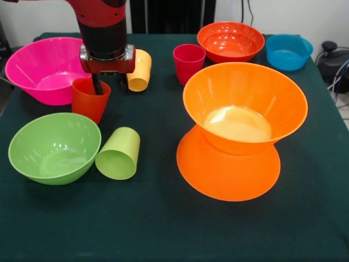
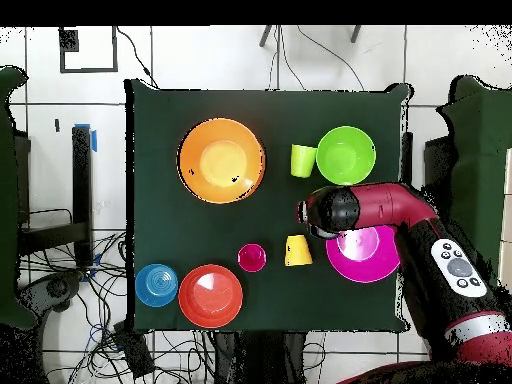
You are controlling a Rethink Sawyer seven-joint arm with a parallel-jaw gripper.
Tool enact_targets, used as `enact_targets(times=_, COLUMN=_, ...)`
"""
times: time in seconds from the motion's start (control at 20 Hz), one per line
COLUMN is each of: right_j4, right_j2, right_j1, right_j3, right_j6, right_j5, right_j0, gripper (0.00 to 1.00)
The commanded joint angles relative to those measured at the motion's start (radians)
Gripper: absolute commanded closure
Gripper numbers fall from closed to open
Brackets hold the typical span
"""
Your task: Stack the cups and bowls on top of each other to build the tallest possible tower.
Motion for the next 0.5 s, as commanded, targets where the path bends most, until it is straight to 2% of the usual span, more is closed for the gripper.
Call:
enact_targets(times=0.05, right_j4=-0.093, right_j2=0.005, right_j1=0.034, right_j3=-0.062, right_j6=-0.209, right_j5=-0.067, right_j0=0.002, gripper=0.0)
enact_targets(times=0.5, right_j4=-0.075, right_j2=0.026, right_j1=0.049, right_j3=-0.072, right_j6=-0.218, right_j5=-0.085, right_j0=-0.023, gripper=0.0)
